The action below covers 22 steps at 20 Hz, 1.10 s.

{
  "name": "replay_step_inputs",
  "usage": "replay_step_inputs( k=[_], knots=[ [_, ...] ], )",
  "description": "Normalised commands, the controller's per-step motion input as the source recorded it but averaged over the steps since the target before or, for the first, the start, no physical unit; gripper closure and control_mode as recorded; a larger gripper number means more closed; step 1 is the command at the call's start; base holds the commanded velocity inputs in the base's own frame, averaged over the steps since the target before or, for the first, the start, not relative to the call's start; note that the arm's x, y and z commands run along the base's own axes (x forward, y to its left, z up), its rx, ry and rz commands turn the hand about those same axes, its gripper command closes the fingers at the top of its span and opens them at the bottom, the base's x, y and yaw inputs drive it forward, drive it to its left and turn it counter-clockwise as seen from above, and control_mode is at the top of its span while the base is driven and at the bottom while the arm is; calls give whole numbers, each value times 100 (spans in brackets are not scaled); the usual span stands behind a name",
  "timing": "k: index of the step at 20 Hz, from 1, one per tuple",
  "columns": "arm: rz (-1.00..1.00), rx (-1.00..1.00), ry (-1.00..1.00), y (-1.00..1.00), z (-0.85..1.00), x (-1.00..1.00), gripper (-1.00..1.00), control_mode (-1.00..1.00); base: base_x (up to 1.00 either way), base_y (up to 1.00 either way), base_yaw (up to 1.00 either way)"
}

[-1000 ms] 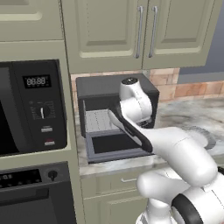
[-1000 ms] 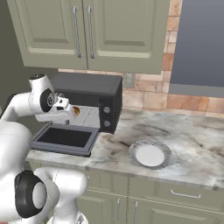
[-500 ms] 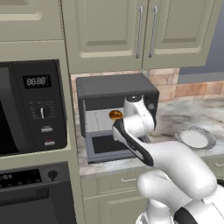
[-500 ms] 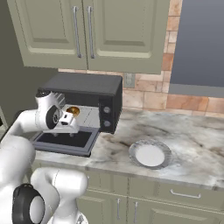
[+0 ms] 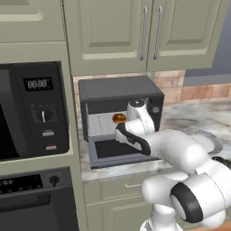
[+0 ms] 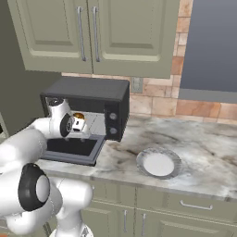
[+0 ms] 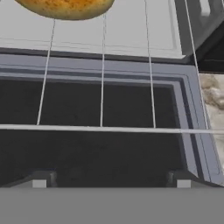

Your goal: Pick up the bagel from the plate, place it on the toaster oven rack, close the door, and set the timer.

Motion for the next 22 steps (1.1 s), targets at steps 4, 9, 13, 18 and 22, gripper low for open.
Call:
replay_step_inputs(
  k=[4, 9, 13, 18, 22],
  knots=[
    [0, 2, 0, 4, 0, 68, -100, -100, 0, 0, 0],
    [0, 0, 0, 12, 0, 70, -100, -100, 0, 0, 0],
    [0, 0, 0, 12, 0, 66, -100, -100, 0, 0, 0],
    [0, 0, 0, 8, 3, 70, -100, -100, 0, 0, 0],
    [0, 0, 0, -5, 14, -13, -100, -100, 0, 0, 0]
  ],
)
